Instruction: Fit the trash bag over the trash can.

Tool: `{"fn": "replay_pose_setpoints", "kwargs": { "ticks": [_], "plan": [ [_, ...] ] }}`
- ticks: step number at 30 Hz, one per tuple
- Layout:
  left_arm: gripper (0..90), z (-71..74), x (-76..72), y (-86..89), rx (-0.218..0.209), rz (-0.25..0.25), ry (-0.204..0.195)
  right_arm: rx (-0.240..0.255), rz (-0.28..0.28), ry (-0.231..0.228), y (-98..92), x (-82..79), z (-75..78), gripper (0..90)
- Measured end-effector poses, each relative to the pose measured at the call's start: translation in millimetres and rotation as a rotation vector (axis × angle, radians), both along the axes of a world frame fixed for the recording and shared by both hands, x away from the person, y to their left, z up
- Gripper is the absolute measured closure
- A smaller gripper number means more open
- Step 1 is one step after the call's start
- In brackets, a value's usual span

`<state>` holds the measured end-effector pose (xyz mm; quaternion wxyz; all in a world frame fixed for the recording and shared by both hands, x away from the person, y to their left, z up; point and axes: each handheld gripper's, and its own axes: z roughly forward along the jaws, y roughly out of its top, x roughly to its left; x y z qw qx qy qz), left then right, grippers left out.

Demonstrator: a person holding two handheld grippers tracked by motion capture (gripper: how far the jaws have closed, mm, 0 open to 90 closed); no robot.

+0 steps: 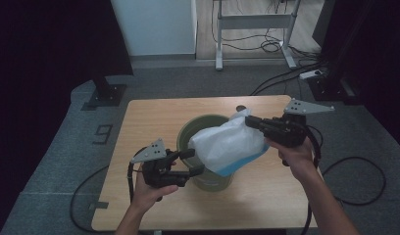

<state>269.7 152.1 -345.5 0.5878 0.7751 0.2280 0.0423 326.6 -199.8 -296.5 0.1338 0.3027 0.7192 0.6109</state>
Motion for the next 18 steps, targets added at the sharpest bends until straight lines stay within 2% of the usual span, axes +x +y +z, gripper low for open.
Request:
{"fn": "replay_pose_setpoints", "kwargs": {
  "ticks": [3, 5, 7, 8, 11, 13, 15, 18],
  "plan": [
    [36.5, 1.5, 1.5, -3.5, 0.009, 0.013, -0.002, 0.001, 0.003, 0.002, 6.0, 1.2, 0.7, 88.2],
    [42.5, 2.2, 4.2, -4.9, 0.005, 0.034, -0.002, 0.001, 0.016, 0.002, 10.8, 1.4, 1.0, 88.2],
    [55.7, 2.6, 6.2, -4.6, -0.004, 0.050, -0.010, -0.002, 0.026, 0.000, 14.2, 1.1, 1.0, 87.9],
    [67.0, 2.9, 7.3, -3.8, -0.016, 0.037, -0.008, -0.006, 0.029, -0.002, 15.5, 0.9, 1.0, 87.4],
    [86.5, 4.1, 9.0, -1.6, -0.047, 0.027, -0.009, -0.005, 0.039, -0.009, 14.9, 0.0, 0.5, 77.3],
    [89.7, 4.7, 10.3, -0.2, -0.064, 0.041, -0.007, -0.010, 0.048, -0.018, 13.2, -1.9, -0.4, 70.0],
    [89.9, 5.0, 11.4, 0.5, -0.079, 0.063, -0.003, -0.016, 0.045, -0.029, 10.3, -5.2, -1.4, 59.2],
    [90.0, 6.1, 12.6, 2.1, -0.110, 0.085, 0.008, -0.005, 0.048, -0.036, 3.2, -11.9, -3.6, 51.9]
  ]
}}
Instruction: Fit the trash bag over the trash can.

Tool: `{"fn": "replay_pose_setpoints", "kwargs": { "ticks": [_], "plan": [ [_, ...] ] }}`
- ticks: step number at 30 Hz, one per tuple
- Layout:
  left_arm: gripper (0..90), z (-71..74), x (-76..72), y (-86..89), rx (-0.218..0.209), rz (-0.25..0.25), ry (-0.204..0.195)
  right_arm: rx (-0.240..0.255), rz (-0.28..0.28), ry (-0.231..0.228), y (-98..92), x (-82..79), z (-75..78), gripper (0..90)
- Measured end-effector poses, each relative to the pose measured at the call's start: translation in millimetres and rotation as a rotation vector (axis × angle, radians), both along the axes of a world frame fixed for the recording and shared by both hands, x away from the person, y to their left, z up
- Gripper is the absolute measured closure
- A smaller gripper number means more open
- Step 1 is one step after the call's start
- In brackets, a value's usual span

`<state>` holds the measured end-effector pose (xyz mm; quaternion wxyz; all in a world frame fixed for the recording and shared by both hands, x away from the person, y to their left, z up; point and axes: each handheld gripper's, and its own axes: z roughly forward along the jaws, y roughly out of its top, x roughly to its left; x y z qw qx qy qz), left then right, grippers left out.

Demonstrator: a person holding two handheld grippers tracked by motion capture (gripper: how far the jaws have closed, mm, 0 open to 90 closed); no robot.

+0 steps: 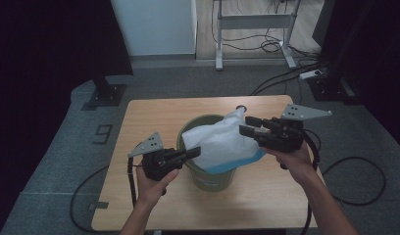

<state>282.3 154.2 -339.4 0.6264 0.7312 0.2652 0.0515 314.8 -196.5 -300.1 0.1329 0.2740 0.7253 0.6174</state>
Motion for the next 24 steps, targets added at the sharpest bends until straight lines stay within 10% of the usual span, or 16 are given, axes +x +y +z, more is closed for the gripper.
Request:
{"fn": "replay_pose_setpoints", "kwargs": {
  "ticks": [13, 24],
  "plan": [
    [90.0, 4.0, 7.7, 11.6, -0.073, 0.022, 0.045, 0.004, -0.004, 0.015, -43.4, -29.6, -29.4, 41.2],
    [90.0, 3.0, 9.9, 13.8, -0.053, 0.032, 0.046, -0.017, 0.049, 0.025, -39.6, -30.8, -47.9, 47.2]
  ]
}}
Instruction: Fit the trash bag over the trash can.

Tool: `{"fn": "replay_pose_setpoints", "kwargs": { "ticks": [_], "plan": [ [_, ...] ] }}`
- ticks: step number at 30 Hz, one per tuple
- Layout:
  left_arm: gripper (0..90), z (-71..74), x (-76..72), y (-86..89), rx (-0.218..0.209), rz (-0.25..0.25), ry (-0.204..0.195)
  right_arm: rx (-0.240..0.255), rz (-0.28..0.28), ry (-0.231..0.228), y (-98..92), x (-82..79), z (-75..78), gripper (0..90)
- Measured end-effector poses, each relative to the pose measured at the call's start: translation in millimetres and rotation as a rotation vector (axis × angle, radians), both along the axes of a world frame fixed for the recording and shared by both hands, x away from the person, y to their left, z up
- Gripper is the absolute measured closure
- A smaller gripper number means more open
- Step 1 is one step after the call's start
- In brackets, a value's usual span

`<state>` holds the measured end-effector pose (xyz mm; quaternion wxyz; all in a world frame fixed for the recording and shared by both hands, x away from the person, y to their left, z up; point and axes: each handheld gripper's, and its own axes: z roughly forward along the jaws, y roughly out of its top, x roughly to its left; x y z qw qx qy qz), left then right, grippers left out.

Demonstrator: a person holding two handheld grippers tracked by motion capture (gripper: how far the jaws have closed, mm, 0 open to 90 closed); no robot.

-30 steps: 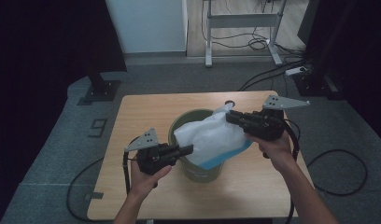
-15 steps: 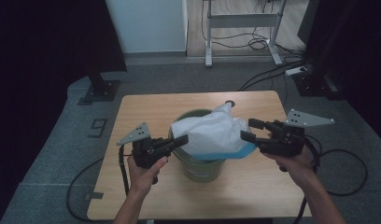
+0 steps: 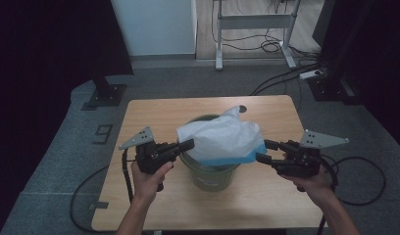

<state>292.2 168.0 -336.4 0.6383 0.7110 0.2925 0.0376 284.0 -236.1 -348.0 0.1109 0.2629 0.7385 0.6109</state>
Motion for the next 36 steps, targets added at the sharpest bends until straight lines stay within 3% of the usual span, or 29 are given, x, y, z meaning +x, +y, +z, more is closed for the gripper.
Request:
{"fn": "replay_pose_setpoints", "kwargs": {
  "ticks": [6, 8, 10, 11, 14, 18, 22, 26, 31, 36],
  "plan": [
    [89.9, -2.5, 0.7, -0.2, 0.043, 0.025, -0.007, -0.040, 0.060, -0.002, 10.5, 0.8, 8.0, 81.7],
    [88.8, -3.6, 0.4, -2.1, 0.072, 0.033, -0.006, -0.039, 0.087, -0.001, 14.9, -0.6, 11.4, 88.1],
    [78.4, -3.7, -2.9, -4.2, 0.110, 0.088, -0.028, -0.032, 0.101, -0.001, 19.4, -2.3, 15.8, 88.6],
    [67.5, -3.4, -4.1, -4.2, 0.120, 0.106, -0.037, -0.024, 0.102, -0.003, 21.8, -3.1, 18.9, 88.7],
    [50.6, -1.8, -10.8, -1.6, 0.163, 0.155, -0.067, -0.002, 0.081, -0.008, 24.8, -3.4, 26.1, 88.8],
    [39.8, -0.3, -20.3, 4.9, 0.200, 0.191, -0.102, 0.033, 0.034, -0.011, 26.2, -1.5, 36.9, 88.9],
    [36.2, 1.4, -30.8, 12.6, 0.218, 0.212, -0.139, 0.055, -0.013, -0.008, 26.8, 1.6, 45.3, 88.9],
    [36.3, 2.8, -40.5, 11.1, 0.242, 0.206, -0.171, 0.080, -0.021, 0.011, 29.1, 5.2, 48.3, 88.9],
    [38.1, 5.1, -53.7, -3.8, 0.270, 0.173, -0.218, 0.083, -0.018, 0.022, 38.8, 7.2, 51.3, 88.9],
    [38.0, 5.9, -55.0, -28.5, 0.313, 0.119, -0.238, 0.094, 0.003, 0.018, 47.1, 5.5, 55.6, 88.9]
  ]
}}
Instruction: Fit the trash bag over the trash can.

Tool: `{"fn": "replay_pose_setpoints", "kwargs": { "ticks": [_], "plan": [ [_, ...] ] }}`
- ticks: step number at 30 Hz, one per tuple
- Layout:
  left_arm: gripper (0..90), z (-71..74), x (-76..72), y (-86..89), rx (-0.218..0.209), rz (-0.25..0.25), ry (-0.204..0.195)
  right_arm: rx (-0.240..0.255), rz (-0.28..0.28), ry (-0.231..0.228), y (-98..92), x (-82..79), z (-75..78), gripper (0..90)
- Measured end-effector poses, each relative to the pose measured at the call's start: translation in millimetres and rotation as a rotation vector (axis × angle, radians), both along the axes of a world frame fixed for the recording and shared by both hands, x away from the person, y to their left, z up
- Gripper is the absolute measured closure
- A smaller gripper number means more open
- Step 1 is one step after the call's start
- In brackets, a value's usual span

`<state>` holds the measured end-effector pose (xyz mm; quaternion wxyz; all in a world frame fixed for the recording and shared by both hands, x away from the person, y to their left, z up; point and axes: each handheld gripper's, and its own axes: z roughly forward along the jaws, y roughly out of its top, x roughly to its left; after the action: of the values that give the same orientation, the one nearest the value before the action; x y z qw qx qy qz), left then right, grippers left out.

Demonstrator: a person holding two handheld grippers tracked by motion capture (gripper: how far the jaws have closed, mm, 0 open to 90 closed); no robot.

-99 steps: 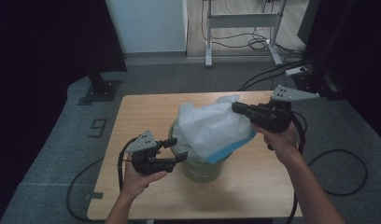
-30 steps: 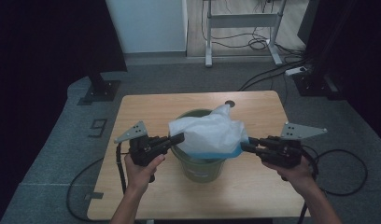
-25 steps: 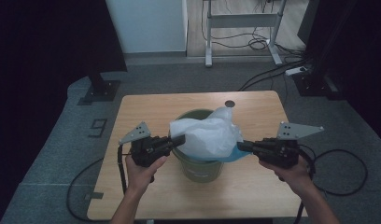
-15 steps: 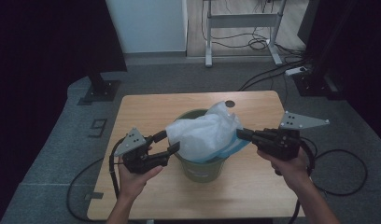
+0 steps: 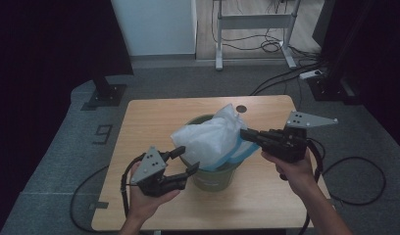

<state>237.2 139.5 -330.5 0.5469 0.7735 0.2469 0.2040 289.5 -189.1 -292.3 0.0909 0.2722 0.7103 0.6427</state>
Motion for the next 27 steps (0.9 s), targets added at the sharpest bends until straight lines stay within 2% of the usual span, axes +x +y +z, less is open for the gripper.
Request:
{"fn": "replay_pose_setpoints", "kwargs": {
  "ticks": [4, 9, 13, 16, 19, 22, 24, 27],
  "plan": [
    [35.2, -1.7, 7.5, -17.9, 0.028, -0.021, 0.018, 0.001, 0.007, -0.003, 3.5, -0.9, -0.2, 88.9],
    [32.9, -5.3, 18.0, -31.8, 0.049, -0.023, 0.029, 0.006, 0.008, 0.004, 3.0, -0.4, -3.8, 88.9],
    [32.5, -5.9, 21.2, -41.0, 0.073, -0.022, 0.022, 0.016, 0.006, 0.014, 1.5, 0.6, -5.9, 88.9],
    [34.2, -5.5, 23.0, -46.4, 0.093, -0.003, 0.010, 0.019, 0.012, 0.020, 2.6, 1.2, -7.0, 88.9],
    [42.7, -4.9, 25.1, -49.4, 0.108, 0.006, -0.009, 0.007, 0.019, 0.021, 6.2, 1.3, -8.7, 88.9],
    [59.4, -5.7, 27.1, -49.8, 0.107, -0.008, -0.026, 0.001, 0.030, 0.020, 10.5, 1.3, -10.8, 88.9],
    [70.4, -6.2, 28.6, -48.6, 0.099, -0.033, -0.019, -0.002, 0.034, 0.019, 12.2, 1.3, -11.2, 88.9],
    [80.0, -6.8, 30.0, -47.8, 0.102, -0.059, -0.011, -0.004, 0.040, 0.016, 13.3, 1.6, -11.4, 88.9]
  ]
}}
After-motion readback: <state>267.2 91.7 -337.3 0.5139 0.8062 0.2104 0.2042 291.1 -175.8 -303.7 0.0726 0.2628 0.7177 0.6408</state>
